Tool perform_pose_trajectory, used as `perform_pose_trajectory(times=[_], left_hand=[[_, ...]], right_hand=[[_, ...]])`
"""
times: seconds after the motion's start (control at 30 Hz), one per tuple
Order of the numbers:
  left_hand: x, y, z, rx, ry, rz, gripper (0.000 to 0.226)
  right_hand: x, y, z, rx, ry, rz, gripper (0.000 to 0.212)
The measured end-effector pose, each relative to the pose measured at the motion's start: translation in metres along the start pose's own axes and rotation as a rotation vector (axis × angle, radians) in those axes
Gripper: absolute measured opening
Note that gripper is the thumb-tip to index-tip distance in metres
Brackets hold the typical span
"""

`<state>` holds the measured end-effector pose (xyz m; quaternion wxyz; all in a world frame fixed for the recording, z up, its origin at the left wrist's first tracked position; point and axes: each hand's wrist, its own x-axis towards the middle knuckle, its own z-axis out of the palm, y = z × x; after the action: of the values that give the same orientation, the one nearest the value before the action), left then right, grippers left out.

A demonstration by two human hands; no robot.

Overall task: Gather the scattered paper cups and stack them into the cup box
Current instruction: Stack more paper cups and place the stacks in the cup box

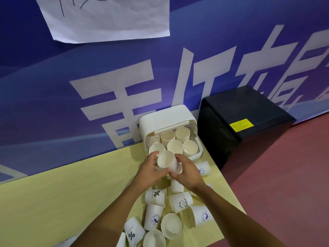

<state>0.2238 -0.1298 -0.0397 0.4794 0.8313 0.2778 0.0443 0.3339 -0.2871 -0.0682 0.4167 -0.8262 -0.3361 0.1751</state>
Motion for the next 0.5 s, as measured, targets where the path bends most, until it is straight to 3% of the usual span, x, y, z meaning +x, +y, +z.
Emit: perform_pose_trajectory(times=[0.23, 0.5], left_hand=[[-0.004, -0.015, -0.004, 0.127, -0.014, -0.019, 0.061], [-0.016, -0.042, -0.011, 0.198, -0.011, -0.134, 0.061]], right_hand=[[0.009, 0.023, -0.045, 0.172, 0.241, 0.214, 0.065], [0.050, 0.027, -0.051, 0.103, 0.339, 0.224, 0.074]])
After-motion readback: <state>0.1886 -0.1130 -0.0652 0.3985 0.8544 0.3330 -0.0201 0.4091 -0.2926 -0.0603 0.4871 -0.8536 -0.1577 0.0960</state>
